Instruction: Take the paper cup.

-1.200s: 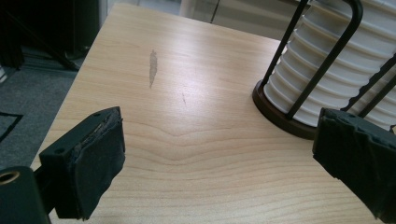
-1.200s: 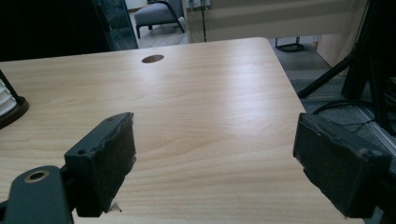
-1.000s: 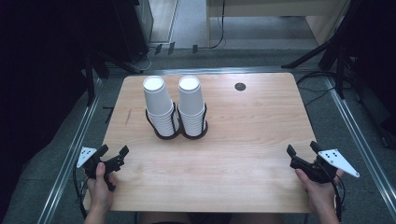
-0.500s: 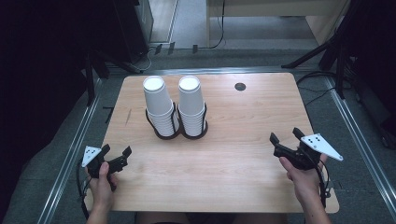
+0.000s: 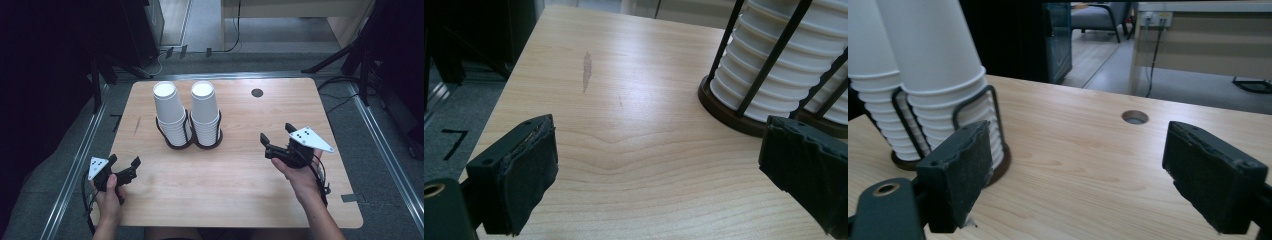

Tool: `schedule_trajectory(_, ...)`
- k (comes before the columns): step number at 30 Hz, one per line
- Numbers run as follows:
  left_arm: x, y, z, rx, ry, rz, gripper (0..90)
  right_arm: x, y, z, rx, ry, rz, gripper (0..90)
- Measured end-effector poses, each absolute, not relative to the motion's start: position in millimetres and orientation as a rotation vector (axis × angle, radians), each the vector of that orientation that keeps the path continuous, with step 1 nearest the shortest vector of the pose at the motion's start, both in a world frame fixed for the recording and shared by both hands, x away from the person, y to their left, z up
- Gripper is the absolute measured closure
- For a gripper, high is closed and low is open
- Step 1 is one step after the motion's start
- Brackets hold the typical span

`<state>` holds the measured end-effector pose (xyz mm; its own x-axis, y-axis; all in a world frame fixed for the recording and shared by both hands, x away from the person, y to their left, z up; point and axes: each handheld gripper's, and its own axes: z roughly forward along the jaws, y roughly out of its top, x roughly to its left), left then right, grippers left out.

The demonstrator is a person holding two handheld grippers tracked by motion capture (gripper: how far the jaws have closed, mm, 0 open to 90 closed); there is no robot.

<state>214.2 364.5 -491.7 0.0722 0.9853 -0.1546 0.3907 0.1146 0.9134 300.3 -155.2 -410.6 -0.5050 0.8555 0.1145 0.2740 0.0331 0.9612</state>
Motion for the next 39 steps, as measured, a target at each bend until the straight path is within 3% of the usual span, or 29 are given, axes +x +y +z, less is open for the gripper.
schedule_trajectory(14,215,365,-492,1.426,1.470,0.806,2.5,318,-96,-396,1.054,1.874,1.574,7.0)
schedule_trajectory(19,215,366,-492,1.412,1.474,0.801,2.5,322,-79,-389,1.021,1.888,1.607,12.3)
schedule_trajectory(32,215,368,-492,1.405,1.470,0.790,2.5,331,-46,-384,0.961,1.894,1.615,13.2)
schedule_trajectory(39,215,368,-492,1.408,1.470,0.787,2.5,337,-31,-381,0.928,1.898,1.631,18.2)
